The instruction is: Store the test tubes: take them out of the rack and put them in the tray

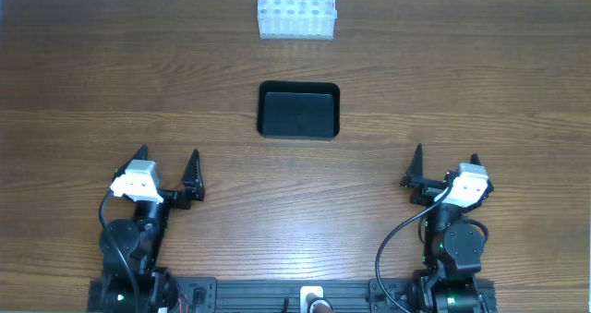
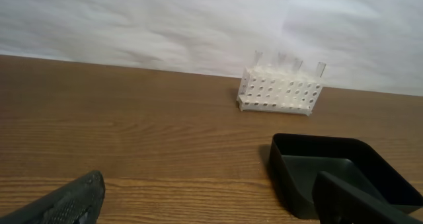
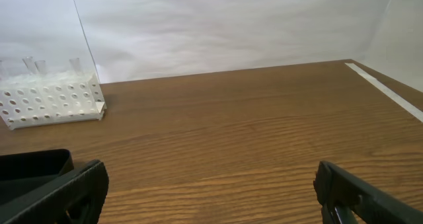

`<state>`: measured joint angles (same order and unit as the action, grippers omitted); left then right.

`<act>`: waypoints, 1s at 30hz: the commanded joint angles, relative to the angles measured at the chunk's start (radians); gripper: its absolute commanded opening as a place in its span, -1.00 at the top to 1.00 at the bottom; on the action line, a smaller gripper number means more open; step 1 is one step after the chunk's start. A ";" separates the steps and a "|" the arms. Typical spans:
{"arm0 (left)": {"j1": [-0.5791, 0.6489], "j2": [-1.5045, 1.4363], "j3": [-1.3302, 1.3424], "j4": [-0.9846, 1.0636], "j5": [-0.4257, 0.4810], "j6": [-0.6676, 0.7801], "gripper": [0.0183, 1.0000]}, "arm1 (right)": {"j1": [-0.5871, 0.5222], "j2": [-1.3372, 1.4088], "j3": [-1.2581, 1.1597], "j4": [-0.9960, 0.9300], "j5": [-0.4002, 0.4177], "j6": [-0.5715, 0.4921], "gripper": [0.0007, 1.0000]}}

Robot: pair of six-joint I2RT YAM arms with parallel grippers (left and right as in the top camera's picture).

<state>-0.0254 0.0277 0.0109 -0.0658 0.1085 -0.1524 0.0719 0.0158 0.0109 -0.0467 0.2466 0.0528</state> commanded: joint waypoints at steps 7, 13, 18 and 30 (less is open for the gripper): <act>0.006 -0.007 -0.005 -0.003 -0.001 0.014 -1.00 | -0.002 -0.008 -0.006 -0.002 0.016 0.005 -0.98; 0.022 -0.007 -0.005 -0.003 0.001 0.014 -1.00 | -0.002 -0.008 -0.006 -0.002 0.016 0.005 -0.98; 0.022 0.000 -0.005 0.036 -0.011 0.014 -1.00 | -0.002 -0.008 -0.006 -0.002 0.016 0.005 -0.99; 0.022 0.587 0.166 0.647 -0.010 0.015 -1.00 | -0.002 -0.008 -0.006 -0.002 0.016 0.005 -0.99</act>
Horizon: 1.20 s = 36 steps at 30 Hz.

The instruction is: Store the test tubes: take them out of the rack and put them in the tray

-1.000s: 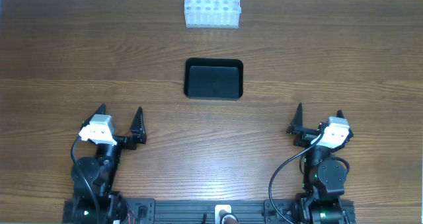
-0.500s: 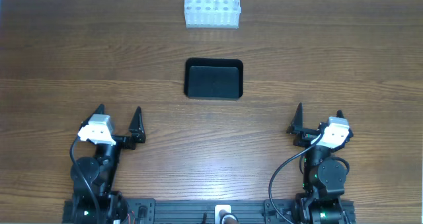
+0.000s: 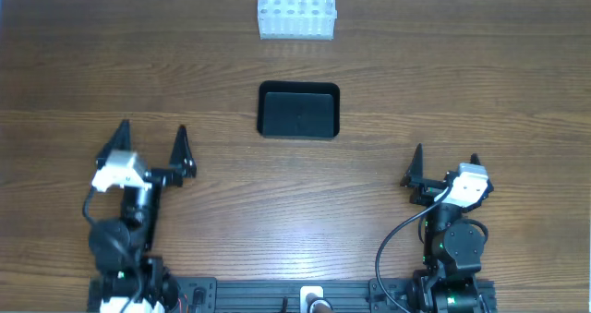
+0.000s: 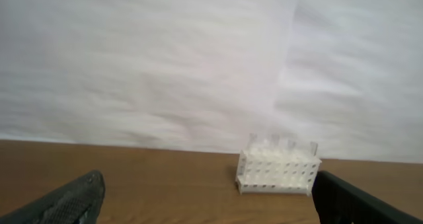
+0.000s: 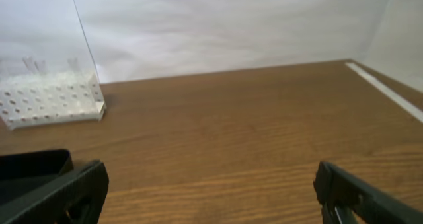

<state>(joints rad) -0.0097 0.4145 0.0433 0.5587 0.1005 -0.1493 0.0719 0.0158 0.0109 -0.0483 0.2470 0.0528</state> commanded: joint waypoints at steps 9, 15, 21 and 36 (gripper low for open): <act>-0.057 0.670 0.615 -0.175 0.002 0.013 -1.00 | -0.002 -0.008 -0.006 -0.001 0.016 0.005 -0.99; -0.147 0.932 0.845 -0.241 -0.076 0.012 -0.99 | -0.002 -0.008 -0.006 -0.001 0.016 0.005 -0.99; -0.188 1.180 1.104 -0.404 -0.089 0.008 -1.00 | -0.002 -0.008 -0.006 -0.001 0.016 0.005 -0.99; -0.271 1.673 1.653 -0.695 -0.211 -0.072 -0.99 | -0.002 -0.008 -0.006 -0.001 0.016 0.005 -0.99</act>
<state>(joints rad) -0.2840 2.0323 1.6459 -0.1322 -0.0868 -0.1871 0.0719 0.0158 0.0109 -0.0479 0.2470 0.0521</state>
